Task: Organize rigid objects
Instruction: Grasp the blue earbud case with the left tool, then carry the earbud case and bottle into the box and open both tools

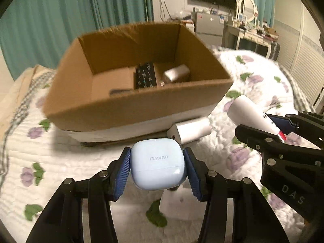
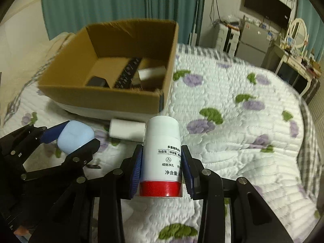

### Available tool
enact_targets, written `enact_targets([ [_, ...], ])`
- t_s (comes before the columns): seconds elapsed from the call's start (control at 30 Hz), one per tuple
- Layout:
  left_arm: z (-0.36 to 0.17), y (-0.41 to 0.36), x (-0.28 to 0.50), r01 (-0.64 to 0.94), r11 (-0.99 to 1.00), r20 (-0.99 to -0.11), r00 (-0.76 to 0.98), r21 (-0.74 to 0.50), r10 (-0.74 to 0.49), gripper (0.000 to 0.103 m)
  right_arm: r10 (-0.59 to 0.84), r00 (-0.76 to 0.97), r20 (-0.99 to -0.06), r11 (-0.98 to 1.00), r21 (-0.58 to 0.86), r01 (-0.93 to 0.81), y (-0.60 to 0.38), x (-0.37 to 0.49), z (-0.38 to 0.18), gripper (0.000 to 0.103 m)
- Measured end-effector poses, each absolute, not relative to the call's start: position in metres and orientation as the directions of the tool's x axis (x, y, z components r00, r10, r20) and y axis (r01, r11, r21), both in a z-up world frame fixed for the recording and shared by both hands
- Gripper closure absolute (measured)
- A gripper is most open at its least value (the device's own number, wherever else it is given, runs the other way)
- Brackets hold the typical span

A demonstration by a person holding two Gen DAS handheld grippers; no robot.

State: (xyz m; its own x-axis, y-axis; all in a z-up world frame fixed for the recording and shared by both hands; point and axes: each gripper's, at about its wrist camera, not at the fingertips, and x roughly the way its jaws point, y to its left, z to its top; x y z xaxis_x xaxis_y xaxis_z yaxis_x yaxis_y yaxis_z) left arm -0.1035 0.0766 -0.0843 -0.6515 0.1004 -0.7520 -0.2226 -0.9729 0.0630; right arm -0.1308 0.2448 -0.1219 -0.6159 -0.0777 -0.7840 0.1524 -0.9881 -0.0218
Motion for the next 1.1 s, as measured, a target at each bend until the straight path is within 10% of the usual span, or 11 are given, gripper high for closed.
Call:
enact_targets([
  [0.53,0.042,0.042,-0.089,-0.084,-0.993,-0.55,-0.835,0.084,0.024,0.051,-0.109,-0.784,-0.611,-0.972,-0.101,0.214,0.222,-0.103,0.006,0.067],
  [1.1,0.016,0.03,-0.202,-0.025,-0.99,-0.549,-0.834,0.136,-0.055,0.051,-0.153,-0.773,-0.616,-0.96,-0.092,0.264,0.197,-0.228,-0.01,0.067],
])
